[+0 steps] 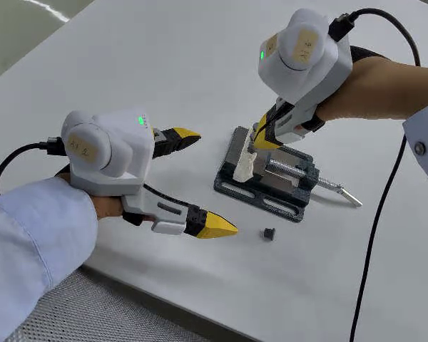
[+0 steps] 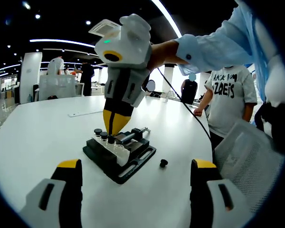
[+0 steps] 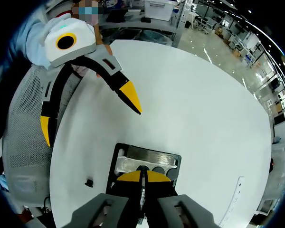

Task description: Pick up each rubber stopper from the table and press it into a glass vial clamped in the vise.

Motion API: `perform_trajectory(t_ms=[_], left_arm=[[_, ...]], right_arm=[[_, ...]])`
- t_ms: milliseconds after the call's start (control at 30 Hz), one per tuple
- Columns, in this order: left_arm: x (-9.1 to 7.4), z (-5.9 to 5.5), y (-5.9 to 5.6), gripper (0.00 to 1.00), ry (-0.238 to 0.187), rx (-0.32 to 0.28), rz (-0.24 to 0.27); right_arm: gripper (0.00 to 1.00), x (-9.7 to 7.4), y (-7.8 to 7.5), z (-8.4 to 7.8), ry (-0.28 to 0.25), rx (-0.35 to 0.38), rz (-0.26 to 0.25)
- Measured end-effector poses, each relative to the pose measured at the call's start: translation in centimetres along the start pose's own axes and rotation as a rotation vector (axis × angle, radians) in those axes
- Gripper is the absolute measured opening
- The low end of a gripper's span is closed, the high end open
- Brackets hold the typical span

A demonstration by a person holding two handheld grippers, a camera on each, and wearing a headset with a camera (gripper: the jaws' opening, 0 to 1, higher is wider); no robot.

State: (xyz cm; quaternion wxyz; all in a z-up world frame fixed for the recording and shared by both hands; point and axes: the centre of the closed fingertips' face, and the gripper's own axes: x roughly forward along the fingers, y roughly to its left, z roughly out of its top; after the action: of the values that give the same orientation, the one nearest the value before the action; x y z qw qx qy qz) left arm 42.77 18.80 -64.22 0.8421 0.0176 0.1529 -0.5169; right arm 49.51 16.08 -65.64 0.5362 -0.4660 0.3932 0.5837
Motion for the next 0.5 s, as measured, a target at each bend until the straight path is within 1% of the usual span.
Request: perform_trajectory(t_ms=[233, 500], left_arm=[[0.03, 0.15, 0.03, 0.92, -0.007, -0.008, 0.000], [0.15, 0.20, 0.02, 0.92, -0.011, -0.010, -0.004]], right_arm=[[0.00, 0.02, 0.02, 0.06, 0.003, -0.002, -0.001], [0.00, 0.19, 0.07, 0.16, 0.052, -0.024, -0.008]])
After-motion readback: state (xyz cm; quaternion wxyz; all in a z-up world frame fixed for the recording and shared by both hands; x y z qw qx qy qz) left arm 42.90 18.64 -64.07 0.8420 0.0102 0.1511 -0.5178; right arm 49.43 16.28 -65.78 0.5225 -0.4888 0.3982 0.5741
